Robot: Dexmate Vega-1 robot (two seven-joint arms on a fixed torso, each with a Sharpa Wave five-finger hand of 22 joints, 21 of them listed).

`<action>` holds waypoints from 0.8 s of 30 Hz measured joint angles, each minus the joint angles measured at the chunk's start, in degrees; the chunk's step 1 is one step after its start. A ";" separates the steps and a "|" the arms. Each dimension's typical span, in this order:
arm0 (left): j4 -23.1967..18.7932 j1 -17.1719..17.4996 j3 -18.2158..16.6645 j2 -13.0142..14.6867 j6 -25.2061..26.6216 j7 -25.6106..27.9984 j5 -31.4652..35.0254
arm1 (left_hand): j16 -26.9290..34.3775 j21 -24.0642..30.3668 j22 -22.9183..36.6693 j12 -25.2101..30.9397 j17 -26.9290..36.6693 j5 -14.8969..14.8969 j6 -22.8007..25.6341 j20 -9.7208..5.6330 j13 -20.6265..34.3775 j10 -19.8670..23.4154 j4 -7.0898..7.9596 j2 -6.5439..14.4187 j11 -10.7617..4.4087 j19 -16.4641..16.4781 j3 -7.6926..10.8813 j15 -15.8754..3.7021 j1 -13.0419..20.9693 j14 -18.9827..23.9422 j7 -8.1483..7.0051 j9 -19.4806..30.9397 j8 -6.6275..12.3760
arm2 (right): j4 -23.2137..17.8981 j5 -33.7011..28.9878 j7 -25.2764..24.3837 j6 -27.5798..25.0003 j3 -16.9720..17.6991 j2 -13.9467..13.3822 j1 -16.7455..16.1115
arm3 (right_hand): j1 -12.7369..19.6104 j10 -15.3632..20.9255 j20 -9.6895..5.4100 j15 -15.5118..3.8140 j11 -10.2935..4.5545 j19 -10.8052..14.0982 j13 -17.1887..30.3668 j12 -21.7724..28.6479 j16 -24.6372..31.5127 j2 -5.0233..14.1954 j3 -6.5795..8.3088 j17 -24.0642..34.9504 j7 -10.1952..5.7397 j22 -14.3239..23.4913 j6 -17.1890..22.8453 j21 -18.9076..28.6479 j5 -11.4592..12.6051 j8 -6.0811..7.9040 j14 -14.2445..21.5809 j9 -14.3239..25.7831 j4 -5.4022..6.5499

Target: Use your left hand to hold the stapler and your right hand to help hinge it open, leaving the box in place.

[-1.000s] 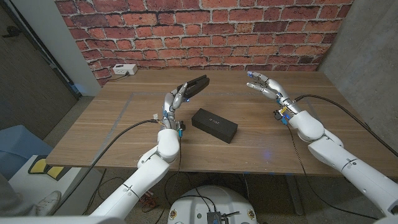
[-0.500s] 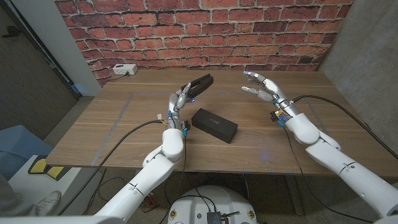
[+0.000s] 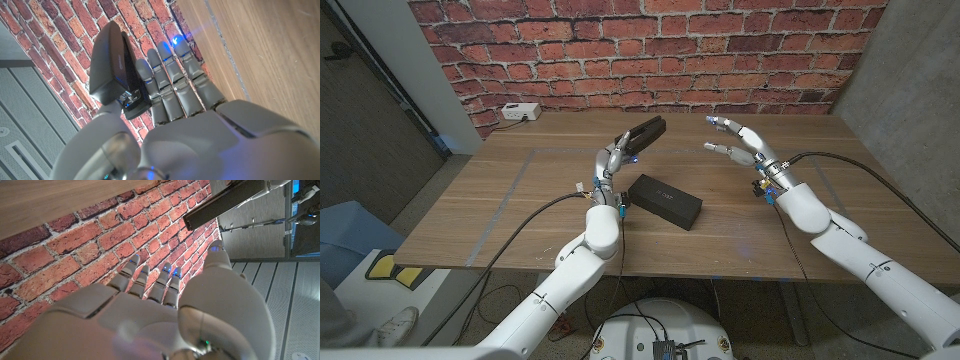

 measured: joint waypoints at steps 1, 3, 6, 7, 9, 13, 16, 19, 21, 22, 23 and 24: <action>0.00 0.00 0.00 0.00 0.00 -0.01 -0.07 | 0.00 0.00 0.00 0.00 0.00 0.01 0.00 0.00 -0.02 0.00 0.00 0.00 0.00 0.00 0.00 0.00 0.00 0.00 0.00 0.00 0.00 | 0.01 -0.12 -0.07 0.05 -0.01 0.01 0.01 | 0.02 0.00 0.00 0.00 0.00 0.00 0.00 0.00 0.00 0.00 0.10 0.00 0.00 0.00 0.00 0.00 0.00 0.00 0.00 0.00 -0.10; -0.21 0.07 0.00 -0.14 0.00 -0.12 -0.57 | 0.00 0.13 0.00 0.00 0.00 0.01 0.20 0.00 -0.12 0.01 0.01 0.00 0.01 0.00 0.01 0.00 0.00 0.00 0.20 0.00 0.00 | 0.10 -0.55 -0.40 0.35 -0.09 0.06 0.08 | 0.80 0.00 0.00 -0.22 0.00 0.00 0.00 0.00 0.00 0.00 0.48 0.00 -0.21 0.10 0.21 0.00 0.00 0.00 0.22 0.00 -0.01; -0.61 0.18 0.00 -0.27 0.17 -0.31 -1.17 | 0.00 0.22 0.00 0.00 0.00 0.01 0.20 0.00 -0.16 0.01 0.01 0.00 0.02 0.00 0.02 0.00 0.00 0.00 0.20 0.00 0.02 | 0.19 -0.92 -0.67 0.81 -0.15 0.12 0.16 | 0.77 0.24 0.00 -0.30 -0.24 0.00 0.00 0.00 0.00 0.00 0.47 0.00 -0.41 0.16 0.41 0.00 -0.46 0.00 0.30 0.00 -0.01; -0.61 0.19 0.00 -0.27 0.36 -0.42 -1.44 | 0.00 0.22 -0.16 0.00 0.00 0.01 0.20 0.00 -0.16 0.01 0.01 0.00 0.02 0.00 0.02 0.00 0.00 0.00 0.20 0.00 0.23 | 0.21 -0.92 -0.67 0.81 -0.16 0.15 0.17 | 0.77 0.30 0.00 -0.30 -0.31 0.00 0.00 0.00 0.00 0.00 0.47 0.00 -0.41 0.16 0.41 0.00 -0.46 0.00 0.30 0.00 -0.01; -0.97 0.19 -0.03 -0.29 0.65 -0.61 -1.92 | 0.00 0.22 -0.28 0.00 0.00 0.01 0.20 0.00 -0.16 0.01 0.02 0.00 0.02 0.00 0.03 0.00 0.00 0.00 0.20 0.00 0.45 | 0.22 -1.26 -0.94 1.19 -0.17 0.20 0.18 | 0.77 0.30 -0.23 -0.30 -0.31 0.24 0.00 0.00 0.00 0.00 0.47 0.00 -0.41 0.16 0.40 0.00 -0.46 0.00 0.30 -0.01 -0.01; -0.97 0.19 -0.03 -0.29 1.26 -1.07 -2.77 | 0.00 0.33 -0.28 -0.24 0.00 0.01 0.20 0.00 -0.16 0.01 0.02 -0.01 0.02 -0.01 0.04 0.21 0.01 -0.21 0.20 -0.02 0.46 | 0.20 -1.26 -0.94 1.19 -0.17 0.23 0.18 | 1.36 0.30 -0.32 -0.30 -0.30 0.32 0.00 0.00 0.00 0.00 0.70 0.00 -0.41 0.16 0.40 0.00 -0.46 0.00 0.30 0.00 0.23; -1.46 0.18 -0.13 -0.19 1.75 -1.52 -3.44 | 0.00 0.44 -0.28 -0.24 0.00 0.01 0.21 0.23 -0.16 0.01 0.02 -0.01 0.03 -0.25 0.05 0.10 0.01 -0.33 0.21 -0.02 0.46 | 0.08 -1.66 -1.18 1.60 -0.17 0.23 0.16 | 1.36 0.30 -0.31 -0.30 -0.30 0.32 0.00 0.00 0.00 0.00 0.83 0.00 -0.41 0.15 0.40 0.00 -0.46 0.00 0.30 0.00 0.10; -1.73 -0.01 -0.21 -0.01 2.32 -2.09 -4.29 | 0.00 0.44 -0.28 -0.24 0.28 -0.01 0.21 0.32 -0.16 0.01 -0.32 -0.01 0.03 -0.34 0.40 0.10 0.01 -0.33 0.21 -0.26 0.46 | -0.16 -2.02 -1.18 1.88 -0.17 0.23 0.07 | 1.74 0.30 -0.51 -0.30 -0.30 0.48 0.00 0.00 0.00 0.38 0.94 0.00 -0.41 0.15 0.40 0.00 -0.46 0.00 0.30 -0.01 0.00; -1.88 -0.22 -0.30 0.19 2.70 -2.60 -5.02 | 0.00 0.44 -0.28 -0.24 0.28 -0.06 0.21 0.32 -0.16 0.08 -0.34 -0.01 0.10 -0.34 0.42 0.10 0.01 -0.33 0.21 -0.23 0.46 | -0.35 -2.19 -1.18 1.97 -0.17 0.24 -0.01 | 1.98 0.41 -0.95 -0.30 -0.42 0.30 0.00 0.00 0.00 0.63 1.15 0.00 -0.43 0.15 0.42 0.00 -0.46 0.00 0.30 -0.01 0.21; -1.88 -0.35 -0.32 0.27 2.73 -2.85 -5.30 | 0.00 0.44 -0.28 -0.24 0.28 -0.08 0.21 0.32 -0.16 0.08 -0.34 -0.01 0.10 -0.34 0.43 0.10 0.01 -0.33 0.21 -0.24 0.46 | -0.44 -2.43 -1.23 2.07 -0.17 0.23 -0.04 | 1.98 0.53 -0.94 -0.30 -0.54 0.30 0.00 -0.01 0.00 0.59 1.15 0.00 -0.62 0.15 0.61 0.00 -0.46 0.00 0.30 -0.01 0.20; -1.89 -0.48 -0.33 0.32 2.73 -3.00 -5.45 | 0.00 0.44 -0.28 -0.24 0.28 -0.10 0.41 0.32 -0.16 0.09 -0.34 -0.01 0.11 -0.34 0.43 0.10 0.01 -0.33 0.41 -0.25 0.46 | -0.56 -2.59 -1.29 2.13 -0.17 0.23 -0.08 | 2.29 0.74 -0.94 -0.30 -0.50 0.30 0.00 -0.01 0.00 0.30 1.15 0.00 -0.62 0.15 0.61 0.00 -0.46 0.00 0.30 -0.01 0.20; -1.89 -0.54 -0.33 0.35 2.71 -3.18 -5.62 | 0.00 0.44 -0.28 -0.24 0.28 -0.10 0.51 0.32 -0.16 0.09 -0.33 -0.01 0.11 -0.34 0.44 0.10 0.01 -0.33 0.51 -0.26 0.63 | -0.67 -2.81 -1.38 2.20 -0.17 0.23 -0.12 | 2.33 0.94 -1.14 -0.30 -0.29 0.50 0.14 -0.01 0.00 0.35 1.31 0.00 -0.62 0.15 0.61 0.01 -0.46 0.00 0.30 -0.01 0.04</action>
